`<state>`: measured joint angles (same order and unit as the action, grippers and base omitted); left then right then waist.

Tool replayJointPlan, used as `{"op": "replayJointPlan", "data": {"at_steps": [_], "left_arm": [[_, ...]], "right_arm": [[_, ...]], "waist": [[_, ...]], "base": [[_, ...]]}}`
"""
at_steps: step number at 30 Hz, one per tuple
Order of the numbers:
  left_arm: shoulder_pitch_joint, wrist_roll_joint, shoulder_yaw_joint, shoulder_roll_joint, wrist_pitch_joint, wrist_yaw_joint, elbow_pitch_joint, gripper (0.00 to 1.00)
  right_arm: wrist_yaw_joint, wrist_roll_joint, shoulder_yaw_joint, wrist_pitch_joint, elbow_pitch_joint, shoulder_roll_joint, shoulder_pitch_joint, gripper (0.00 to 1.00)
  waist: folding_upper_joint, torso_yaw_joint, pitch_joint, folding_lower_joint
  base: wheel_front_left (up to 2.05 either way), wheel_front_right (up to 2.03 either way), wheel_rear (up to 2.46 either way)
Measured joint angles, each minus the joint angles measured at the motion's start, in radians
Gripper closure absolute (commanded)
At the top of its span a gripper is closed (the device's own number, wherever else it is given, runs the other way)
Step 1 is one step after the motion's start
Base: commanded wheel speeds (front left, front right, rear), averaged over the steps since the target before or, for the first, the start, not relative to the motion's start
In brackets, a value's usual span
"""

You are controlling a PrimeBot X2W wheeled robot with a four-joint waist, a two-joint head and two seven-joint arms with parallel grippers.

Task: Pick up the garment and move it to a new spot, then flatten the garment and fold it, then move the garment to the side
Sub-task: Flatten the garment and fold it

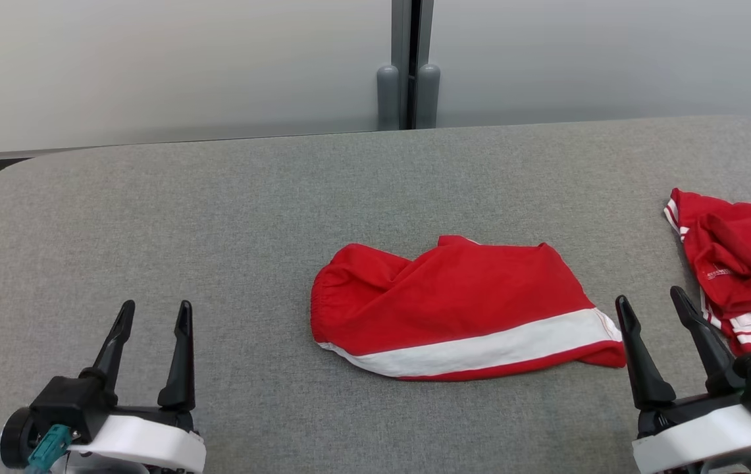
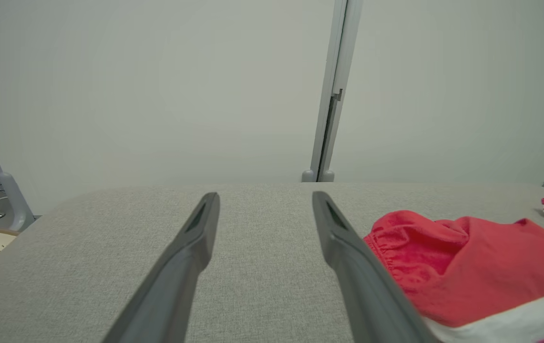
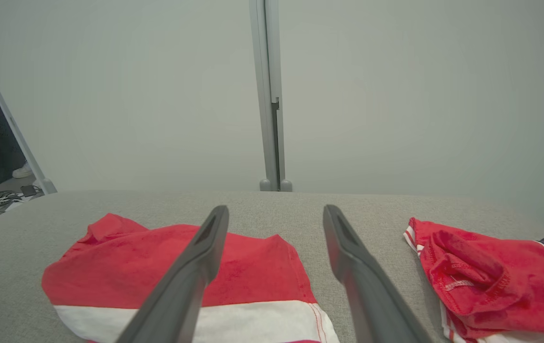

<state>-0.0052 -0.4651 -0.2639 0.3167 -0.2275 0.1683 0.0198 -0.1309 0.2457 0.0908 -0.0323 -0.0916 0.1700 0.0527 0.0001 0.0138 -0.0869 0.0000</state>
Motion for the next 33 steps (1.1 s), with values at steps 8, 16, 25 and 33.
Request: {"op": "replayJointPlan", "data": {"at_steps": [8, 16, 25, 33], "left_arm": [[-0.145, 0.045, -0.14, 0.007, 0.118, -0.097, -0.015, 0.0], [-0.254, 0.049, -0.292, -0.034, 0.275, -0.217, 0.094, 0.0], [-0.347, 0.053, -0.34, -0.035, 0.332, -0.255, 0.232, 1.0], [-0.403, 0.044, -0.328, -0.043, 0.281, -0.264, 0.232, 1.0]], "right_arm": [[0.0, 0.0, 0.007, -0.003, -0.005, -0.002, -0.022, 0.0], [0.0, 0.002, 0.021, -0.013, 0.01, -0.007, -0.047, 0.0], [0.0, 0.003, 0.021, -0.035, 0.029, -0.018, -0.073, 0.0], [0.0, 0.007, 0.021, -0.048, 0.041, -0.023, -0.083, 0.0]], "waist": [[0.0, 0.0, -0.056, 0.0], [0.0, -0.033, -0.11, 0.0], [0.0, -0.082, -0.157, 0.0], [-0.0001, -0.096, -0.174, 0.0]], "base": [[0.0, 0.0, 0.0], [0.0, 0.0, 0.0], [0.0, 0.0, 0.0], [0.0, 0.0, 0.0]]}}
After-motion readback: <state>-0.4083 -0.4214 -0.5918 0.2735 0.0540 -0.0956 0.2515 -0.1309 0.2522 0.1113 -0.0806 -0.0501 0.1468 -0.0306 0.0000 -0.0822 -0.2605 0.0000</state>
